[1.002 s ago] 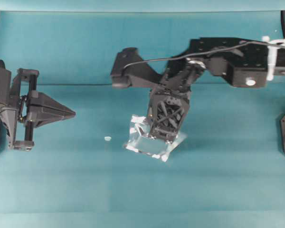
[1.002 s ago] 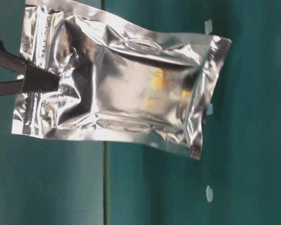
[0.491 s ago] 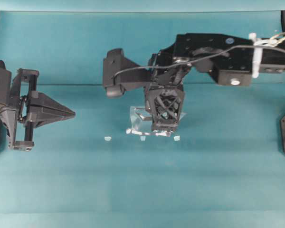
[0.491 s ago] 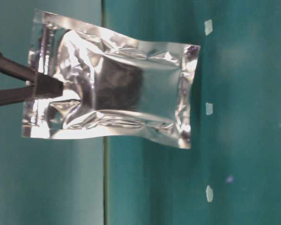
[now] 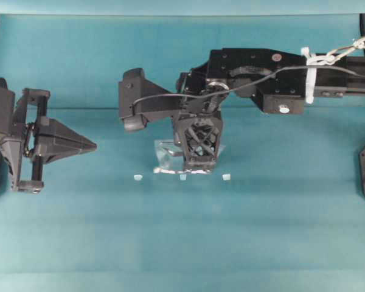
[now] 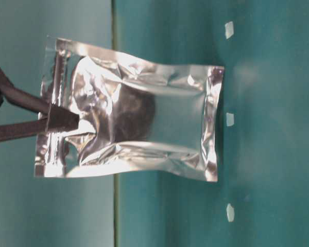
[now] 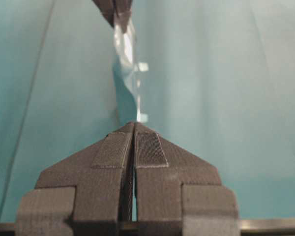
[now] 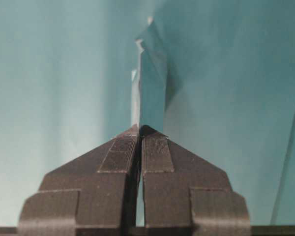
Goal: Hand over the silver zip bag and make it stand upright.
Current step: 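Lift the bag with the right gripper and rotate it upright toward center, then move the left gripper toward the hanging bag's lower edge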
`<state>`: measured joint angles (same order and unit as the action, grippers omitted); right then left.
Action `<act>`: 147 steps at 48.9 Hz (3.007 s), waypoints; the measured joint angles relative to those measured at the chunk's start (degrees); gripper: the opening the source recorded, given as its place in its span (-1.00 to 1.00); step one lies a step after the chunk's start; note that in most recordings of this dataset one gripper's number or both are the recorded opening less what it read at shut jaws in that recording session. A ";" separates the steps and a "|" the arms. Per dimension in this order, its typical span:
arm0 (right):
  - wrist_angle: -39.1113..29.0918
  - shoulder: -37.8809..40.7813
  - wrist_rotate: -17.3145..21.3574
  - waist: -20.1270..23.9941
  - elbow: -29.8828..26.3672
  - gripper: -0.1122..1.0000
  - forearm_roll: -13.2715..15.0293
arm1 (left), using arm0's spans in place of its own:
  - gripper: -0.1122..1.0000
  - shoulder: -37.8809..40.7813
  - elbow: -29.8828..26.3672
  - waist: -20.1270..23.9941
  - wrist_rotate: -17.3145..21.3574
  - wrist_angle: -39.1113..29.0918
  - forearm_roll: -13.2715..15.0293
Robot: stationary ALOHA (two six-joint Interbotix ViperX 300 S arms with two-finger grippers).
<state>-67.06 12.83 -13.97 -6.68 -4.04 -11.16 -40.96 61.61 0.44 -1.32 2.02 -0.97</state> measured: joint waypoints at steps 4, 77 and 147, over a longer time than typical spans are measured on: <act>-0.09 0.00 0.00 0.44 -0.18 -0.73 0.00 | -0.93 0.00 0.18 0.00 -0.26 0.00 0.00; 0.79 1.49 0.00 1.32 0.09 -0.73 0.88 | 0.91 30.06 4.04 1.41 -7.91 34.89 0.00; 0.79 1.41 0.09 1.67 1.14 -0.73 0.88 | 0.84 60.91 -15.82 2.02 -9.76 47.11 0.00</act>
<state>-66.27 14.24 -13.89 -5.01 -2.90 -10.28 19.95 45.79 2.46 -11.07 49.13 -0.97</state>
